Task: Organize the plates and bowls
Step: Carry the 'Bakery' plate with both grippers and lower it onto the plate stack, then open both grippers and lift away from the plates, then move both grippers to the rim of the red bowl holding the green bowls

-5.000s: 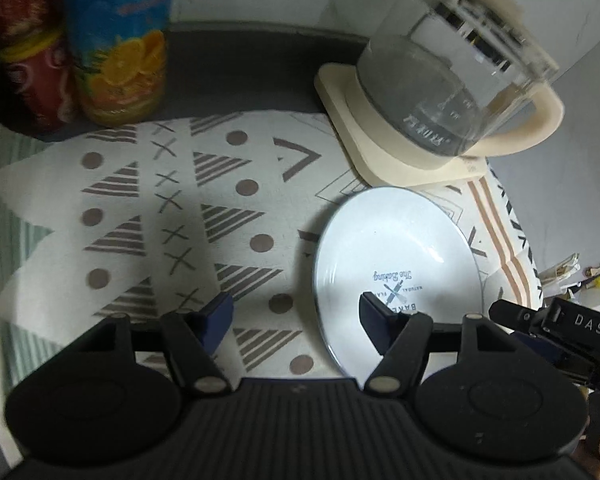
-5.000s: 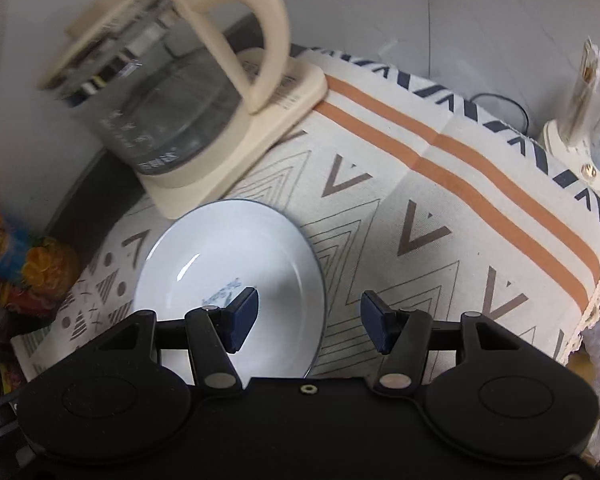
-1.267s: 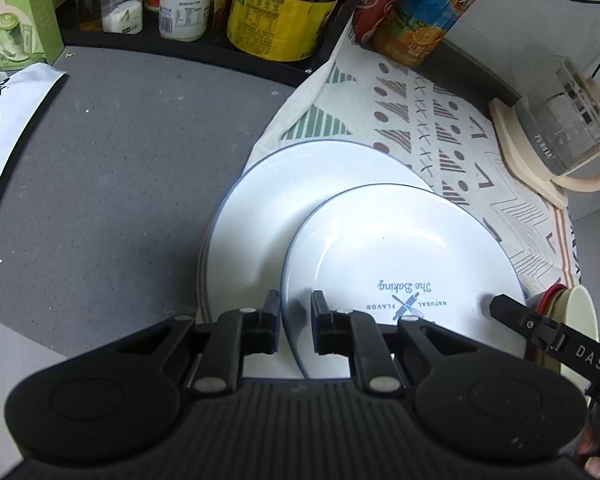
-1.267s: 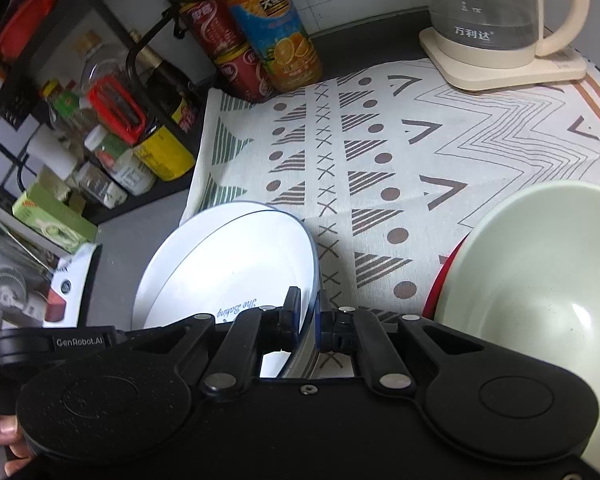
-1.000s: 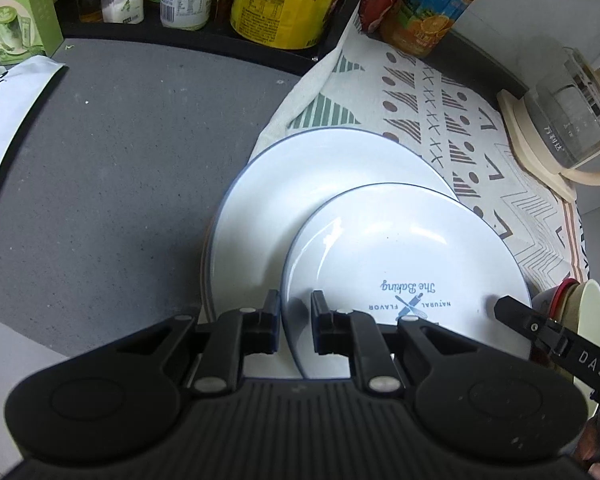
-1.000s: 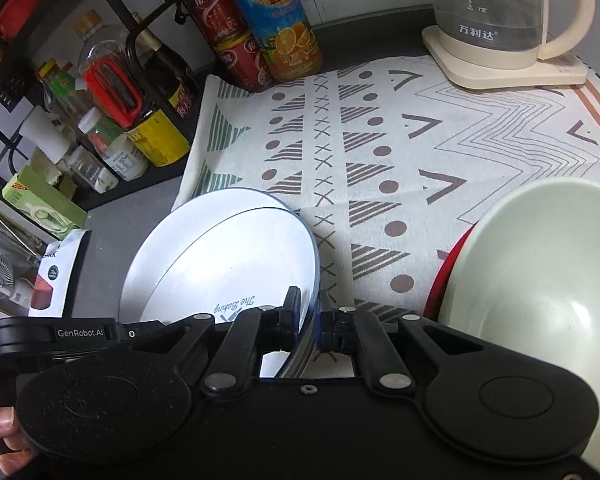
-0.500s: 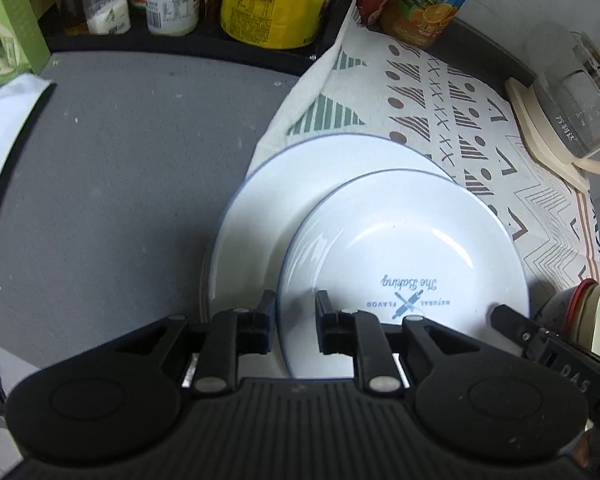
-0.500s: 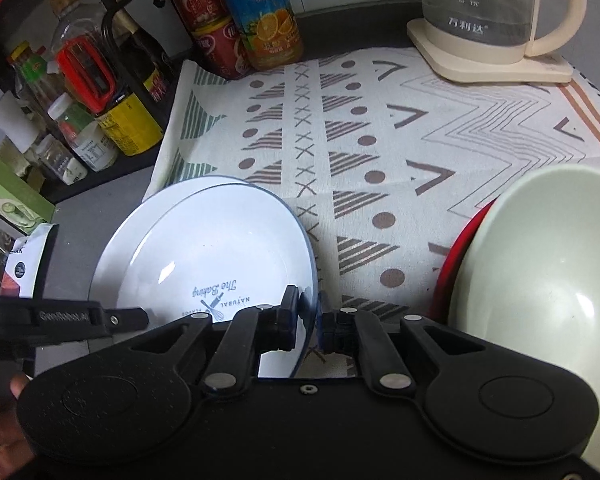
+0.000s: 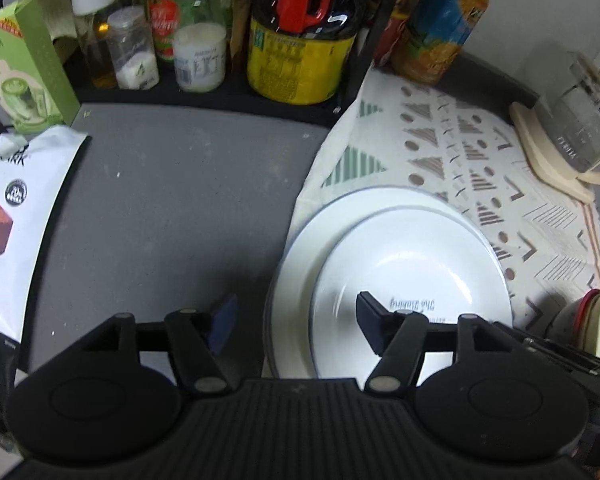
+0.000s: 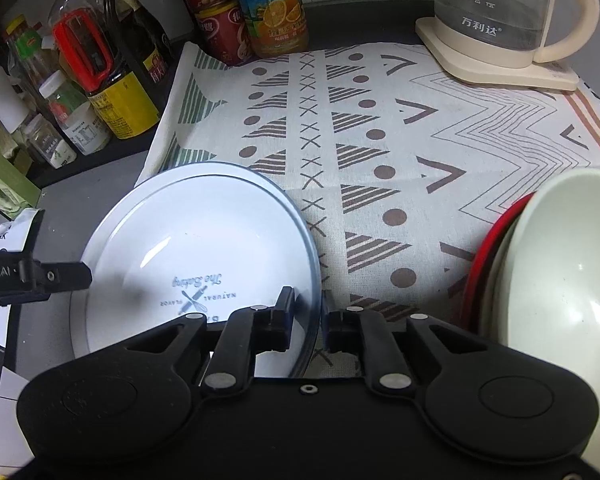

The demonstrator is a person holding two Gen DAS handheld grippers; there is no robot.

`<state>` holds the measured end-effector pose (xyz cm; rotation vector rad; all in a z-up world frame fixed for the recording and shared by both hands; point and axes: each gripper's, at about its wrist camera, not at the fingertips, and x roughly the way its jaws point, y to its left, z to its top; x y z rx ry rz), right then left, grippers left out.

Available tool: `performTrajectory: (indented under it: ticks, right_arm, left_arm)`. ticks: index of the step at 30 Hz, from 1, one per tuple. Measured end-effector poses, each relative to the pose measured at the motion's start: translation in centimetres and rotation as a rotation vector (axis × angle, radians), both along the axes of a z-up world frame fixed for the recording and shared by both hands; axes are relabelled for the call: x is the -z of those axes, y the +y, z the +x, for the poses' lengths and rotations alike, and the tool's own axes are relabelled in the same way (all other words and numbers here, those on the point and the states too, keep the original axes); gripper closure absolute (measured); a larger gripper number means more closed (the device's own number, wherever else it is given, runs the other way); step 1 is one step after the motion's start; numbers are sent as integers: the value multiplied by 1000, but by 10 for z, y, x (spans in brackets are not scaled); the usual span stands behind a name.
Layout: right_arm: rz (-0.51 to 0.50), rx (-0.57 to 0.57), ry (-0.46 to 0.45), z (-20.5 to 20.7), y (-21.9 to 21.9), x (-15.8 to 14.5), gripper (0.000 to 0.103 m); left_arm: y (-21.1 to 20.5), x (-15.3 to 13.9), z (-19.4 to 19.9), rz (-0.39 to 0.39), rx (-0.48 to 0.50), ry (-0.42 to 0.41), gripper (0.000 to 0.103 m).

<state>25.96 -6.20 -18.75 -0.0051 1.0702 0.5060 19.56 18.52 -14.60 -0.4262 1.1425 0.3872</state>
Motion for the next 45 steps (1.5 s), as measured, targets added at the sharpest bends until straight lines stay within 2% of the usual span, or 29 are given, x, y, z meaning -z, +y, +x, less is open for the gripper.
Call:
performTrajectory:
  ticks: [6, 12, 16, 23, 27, 29, 31, 32, 34, 36, 38, 40, 45]
  right_arm:
    - [-19, -7, 2, -1, 4, 0, 84]
    - [-10, -9, 19, -3, 3, 1, 79]
    - [24, -22, 27, -6, -1, -1, 70]
    - [47, -33, 16, -10, -9, -5, 67]
    - [76, -31, -31, -14, -20, -19, 55]
    - [117, -46, -45, -18, -30, -29, 52]
    - [131, -49, -75, -24, -41, -43, 34]
    - [129, -53, -104, -28, -46, -50, 29]
    - [144, -69, -171, -37, -56, -65, 14]
    - [183, -64, -208, -40, -67, -75, 7]
    - [217, -42, -228, -43, -78, -82, 5]
    - [234, -30, -241, -45, -86, -86, 0]
    - [251, 9, -260, -52, -109, -86, 0]
  left_arm:
    - [2, 18, -1, -41, -7, 43, 39]
    - [3, 33, 1, -48, 0, 88, 39]
    - [4, 36, 1, -38, -7, 91, 38]
    - [4, 30, 0, 20, -30, 99, 38]
    - [-3, 15, 0, 37, -3, 64, 38]
    - [-10, 4, -1, 50, -5, 41, 38]
    - [-19, -7, -5, 60, -13, 17, 38]
    - [-24, -12, -6, 60, -19, 7, 38]
    - [-33, -23, -11, 53, -24, -26, 38]
    - [-44, -32, -15, 56, -15, -47, 37]
    - [-53, -39, -17, 68, -8, -56, 37]
    - [-64, -46, -21, 75, 3, -76, 30]
    - [-84, -58, -32, 80, -1, -117, 17]
